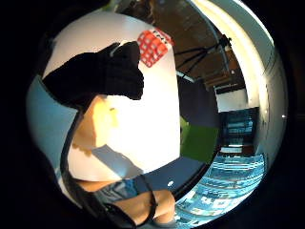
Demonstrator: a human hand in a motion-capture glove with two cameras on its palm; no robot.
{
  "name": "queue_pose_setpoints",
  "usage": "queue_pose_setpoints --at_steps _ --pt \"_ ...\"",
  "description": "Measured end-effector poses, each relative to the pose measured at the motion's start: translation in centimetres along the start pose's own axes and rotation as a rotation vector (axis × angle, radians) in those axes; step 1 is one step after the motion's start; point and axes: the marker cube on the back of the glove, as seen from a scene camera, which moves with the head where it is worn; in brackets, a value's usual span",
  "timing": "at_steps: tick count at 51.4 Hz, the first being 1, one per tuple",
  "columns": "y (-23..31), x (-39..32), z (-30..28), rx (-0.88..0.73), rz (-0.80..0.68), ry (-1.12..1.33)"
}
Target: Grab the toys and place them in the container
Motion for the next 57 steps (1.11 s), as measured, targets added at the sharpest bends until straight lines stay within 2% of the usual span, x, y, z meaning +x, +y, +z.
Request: queue_pose_setpoints --at_steps 20,35,49,57 --pt "1.8 -0.1 10.1 -0.19 0.004 -0.054" --pt "3.9 -0.8 12.8 -0.251 0.016 -0.023" --pt "4.7 -0.7 12.3 -0.001 0.062 -0.071" --pt "3.8 -0.2 11.6 -0.012 0.074 -0.137"
